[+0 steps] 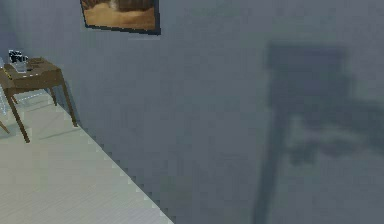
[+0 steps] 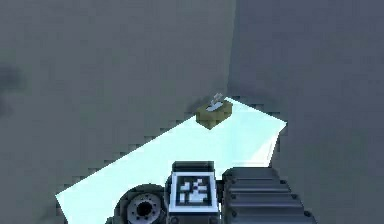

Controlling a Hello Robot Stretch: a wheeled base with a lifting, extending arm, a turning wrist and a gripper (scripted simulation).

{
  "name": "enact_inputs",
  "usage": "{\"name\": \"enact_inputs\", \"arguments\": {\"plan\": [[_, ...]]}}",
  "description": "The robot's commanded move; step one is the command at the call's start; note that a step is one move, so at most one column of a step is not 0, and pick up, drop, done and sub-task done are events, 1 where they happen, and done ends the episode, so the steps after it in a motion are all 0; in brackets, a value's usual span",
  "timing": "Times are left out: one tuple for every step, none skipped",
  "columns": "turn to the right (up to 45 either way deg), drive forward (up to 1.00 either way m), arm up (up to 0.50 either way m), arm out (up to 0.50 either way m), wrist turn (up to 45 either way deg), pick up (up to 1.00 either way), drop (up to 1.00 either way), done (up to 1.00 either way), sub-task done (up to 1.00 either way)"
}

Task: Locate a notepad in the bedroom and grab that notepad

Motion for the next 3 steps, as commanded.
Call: {"name": "enact_inputs", "arguments": {"plan": [[0.0, 0.00, 0.00, 0.06, 0.0, 0.00, 0.00, 0.00, 0.00], [0.0, 0.00, 0.00, 0.00, 45.0, 0.00, 0.00, 0.00, 0.00], [0.0, 0.00, 0.00, 0.00, 45.0, 0.00, 0.00, 0.00, 0.00]]}}
